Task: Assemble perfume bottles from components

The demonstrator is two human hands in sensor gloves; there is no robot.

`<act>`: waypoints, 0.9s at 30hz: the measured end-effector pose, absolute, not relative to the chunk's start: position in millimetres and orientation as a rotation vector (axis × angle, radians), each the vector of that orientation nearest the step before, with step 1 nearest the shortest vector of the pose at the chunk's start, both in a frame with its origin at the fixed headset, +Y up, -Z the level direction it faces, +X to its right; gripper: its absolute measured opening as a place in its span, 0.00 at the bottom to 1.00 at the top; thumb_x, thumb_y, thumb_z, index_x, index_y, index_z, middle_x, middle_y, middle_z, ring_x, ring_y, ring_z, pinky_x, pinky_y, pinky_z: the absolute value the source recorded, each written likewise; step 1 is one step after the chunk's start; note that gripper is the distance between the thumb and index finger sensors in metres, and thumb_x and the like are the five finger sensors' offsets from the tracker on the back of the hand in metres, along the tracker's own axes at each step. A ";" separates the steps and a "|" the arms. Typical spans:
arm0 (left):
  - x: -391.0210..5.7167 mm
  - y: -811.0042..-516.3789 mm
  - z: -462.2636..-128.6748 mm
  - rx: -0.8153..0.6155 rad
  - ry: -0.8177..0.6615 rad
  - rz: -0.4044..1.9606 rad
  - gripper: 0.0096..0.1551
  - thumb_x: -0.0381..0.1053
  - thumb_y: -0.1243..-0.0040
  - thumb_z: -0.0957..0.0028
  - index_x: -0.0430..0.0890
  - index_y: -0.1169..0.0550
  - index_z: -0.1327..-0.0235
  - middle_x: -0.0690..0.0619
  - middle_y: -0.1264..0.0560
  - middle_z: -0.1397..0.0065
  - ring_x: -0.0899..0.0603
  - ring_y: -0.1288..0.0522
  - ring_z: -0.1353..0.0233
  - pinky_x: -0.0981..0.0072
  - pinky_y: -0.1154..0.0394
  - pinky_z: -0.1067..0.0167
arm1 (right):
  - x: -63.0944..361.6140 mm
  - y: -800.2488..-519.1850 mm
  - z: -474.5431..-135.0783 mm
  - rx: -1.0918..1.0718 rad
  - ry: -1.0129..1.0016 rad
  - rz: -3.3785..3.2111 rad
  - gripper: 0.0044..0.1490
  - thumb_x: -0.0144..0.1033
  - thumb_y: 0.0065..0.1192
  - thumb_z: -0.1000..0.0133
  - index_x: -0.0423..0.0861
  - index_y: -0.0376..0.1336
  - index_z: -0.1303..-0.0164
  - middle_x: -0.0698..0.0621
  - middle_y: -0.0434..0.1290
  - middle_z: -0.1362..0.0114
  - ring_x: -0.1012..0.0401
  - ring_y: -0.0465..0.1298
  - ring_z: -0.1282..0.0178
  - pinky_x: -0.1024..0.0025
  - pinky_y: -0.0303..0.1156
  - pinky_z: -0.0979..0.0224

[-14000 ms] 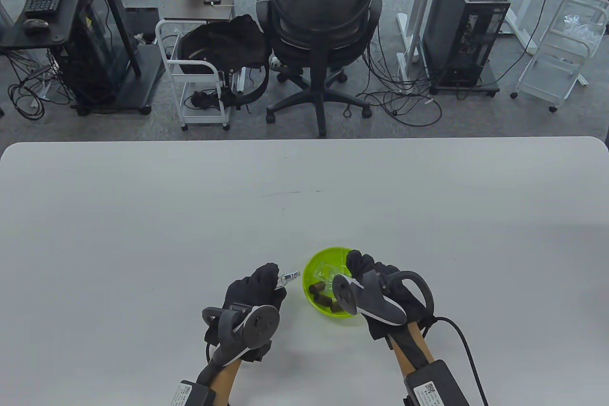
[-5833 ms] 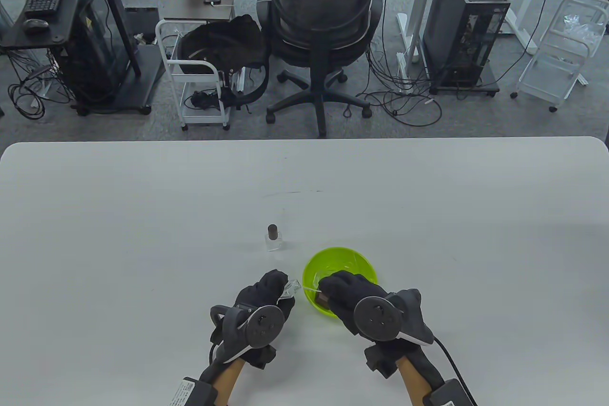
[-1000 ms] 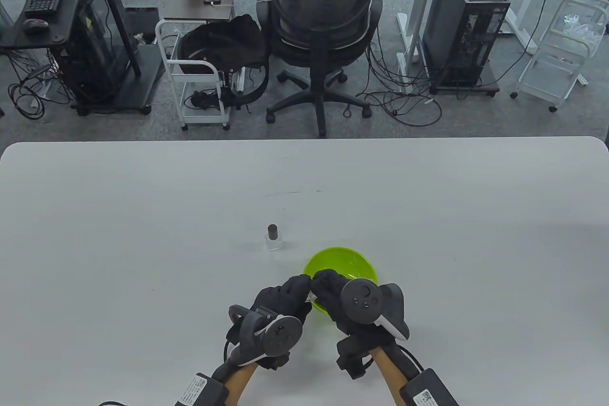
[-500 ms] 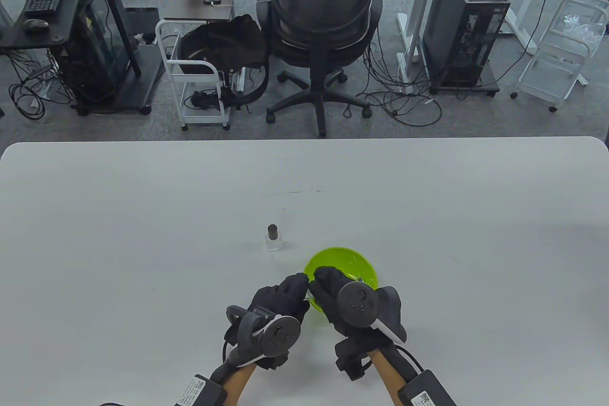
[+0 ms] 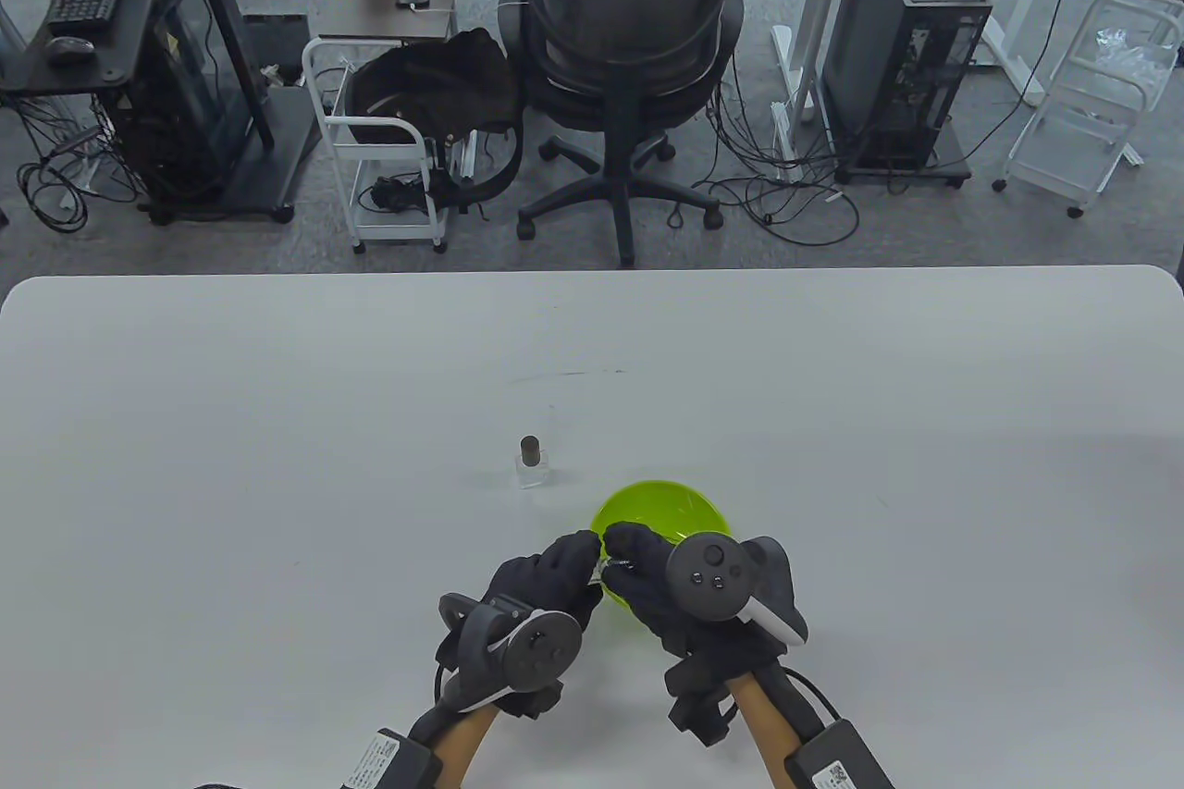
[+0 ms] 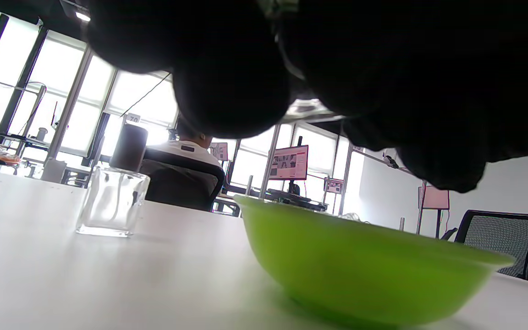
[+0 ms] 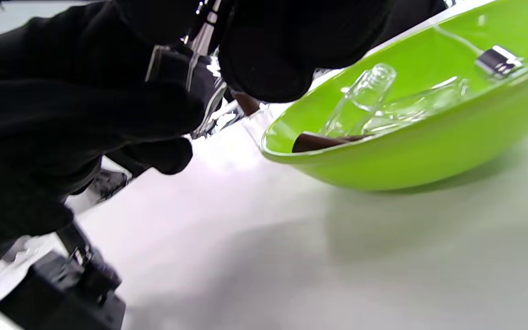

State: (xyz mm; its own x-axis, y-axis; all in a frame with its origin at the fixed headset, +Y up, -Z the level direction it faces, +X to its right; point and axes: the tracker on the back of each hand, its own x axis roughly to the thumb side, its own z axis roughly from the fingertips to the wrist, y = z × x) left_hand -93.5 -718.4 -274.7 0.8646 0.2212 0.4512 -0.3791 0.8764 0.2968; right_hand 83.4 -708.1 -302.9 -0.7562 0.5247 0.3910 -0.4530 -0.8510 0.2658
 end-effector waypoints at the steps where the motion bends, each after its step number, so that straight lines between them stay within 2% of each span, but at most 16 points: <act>1: -92.8 -718.3 -274.8 0.390 -0.424 0.319 0.31 0.55 0.33 0.51 0.47 0.24 0.36 0.48 0.18 0.37 0.52 0.13 0.58 0.67 0.18 0.50 | 82.4 -708.7 -301.8 0.619 0.170 2.565 0.34 0.37 0.50 0.32 0.41 0.50 0.17 0.40 0.69 0.28 0.61 0.78 0.40 0.57 0.76 0.29; 2: -90.8 -719.3 -274.8 0.393 -0.426 0.309 0.31 0.55 0.33 0.51 0.47 0.24 0.36 0.48 0.18 0.37 0.52 0.13 0.58 0.67 0.18 0.50 | 80.5 -709.6 -300.0 0.586 0.075 2.603 0.34 0.37 0.51 0.34 0.41 0.52 0.19 0.41 0.71 0.31 0.63 0.79 0.43 0.59 0.77 0.31; 7: -86.4 -720.5 -274.4 0.397 -0.435 0.299 0.31 0.55 0.33 0.51 0.46 0.24 0.36 0.48 0.18 0.37 0.52 0.13 0.58 0.68 0.18 0.50 | 76.9 -708.7 -295.1 0.574 -0.079 2.730 0.34 0.38 0.47 0.39 0.40 0.56 0.22 0.44 0.75 0.38 0.66 0.79 0.50 0.63 0.79 0.36; 15: -85.0 -722.4 -274.0 0.398 -0.428 0.279 0.31 0.55 0.33 0.51 0.46 0.24 0.36 0.48 0.18 0.38 0.53 0.13 0.59 0.68 0.17 0.51 | 72.5 -711.6 -295.7 0.461 -0.077 2.714 0.34 0.38 0.44 0.39 0.35 0.60 0.27 0.44 0.77 0.45 0.67 0.79 0.56 0.64 0.79 0.42; 17: -85.6 -722.0 -273.9 0.404 -0.423 0.274 0.31 0.55 0.33 0.51 0.46 0.24 0.36 0.48 0.18 0.38 0.53 0.13 0.58 0.68 0.18 0.51 | 75.5 -711.8 -296.6 0.446 -0.039 2.652 0.32 0.39 0.45 0.37 0.35 0.59 0.26 0.43 0.76 0.43 0.66 0.79 0.54 0.62 0.79 0.41; 20: -91.9 -720.6 -276.4 0.399 -0.401 0.313 0.31 0.56 0.33 0.51 0.47 0.25 0.36 0.49 0.19 0.37 0.53 0.13 0.58 0.68 0.18 0.50 | 80.1 -711.5 -298.0 0.452 0.017 2.573 0.33 0.44 0.45 0.32 0.40 0.56 0.21 0.39 0.72 0.31 0.58 0.79 0.44 0.54 0.75 0.34; 21: -93.9 -719.9 -276.5 0.402 -0.392 0.320 0.31 0.56 0.33 0.51 0.47 0.25 0.36 0.49 0.19 0.37 0.53 0.13 0.58 0.68 0.18 0.50 | 82.0 -710.2 -298.2 0.456 0.008 2.584 0.35 0.49 0.44 0.32 0.41 0.55 0.19 0.38 0.70 0.27 0.54 0.78 0.40 0.50 0.74 0.31; 23: -99.8 -718.1 -276.8 0.409 -0.372 0.344 0.31 0.56 0.33 0.51 0.47 0.25 0.36 0.49 0.19 0.37 0.53 0.13 0.58 0.68 0.18 0.50 | 86.9 -705.4 -298.3 0.452 -0.070 2.622 0.36 0.52 0.44 0.32 0.42 0.54 0.19 0.37 0.67 0.23 0.50 0.77 0.35 0.47 0.72 0.29; 27: -106.4 -718.8 -278.9 0.403 -0.349 0.358 0.31 0.56 0.33 0.51 0.47 0.25 0.35 0.49 0.19 0.37 0.53 0.13 0.58 0.68 0.18 0.50 | 98.4 -693.5 -296.8 0.449 -0.156 2.646 0.35 0.50 0.48 0.33 0.44 0.56 0.19 0.37 0.69 0.23 0.49 0.77 0.34 0.46 0.72 0.29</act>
State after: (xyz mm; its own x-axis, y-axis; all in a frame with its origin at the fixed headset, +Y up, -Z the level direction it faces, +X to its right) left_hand -106.4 -718.8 -278.9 0.8794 0.2655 0.3952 -0.4015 0.8598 0.3157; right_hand 98.4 -693.5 -296.8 -0.8461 0.4126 0.3375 -0.4493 -0.8927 -0.0351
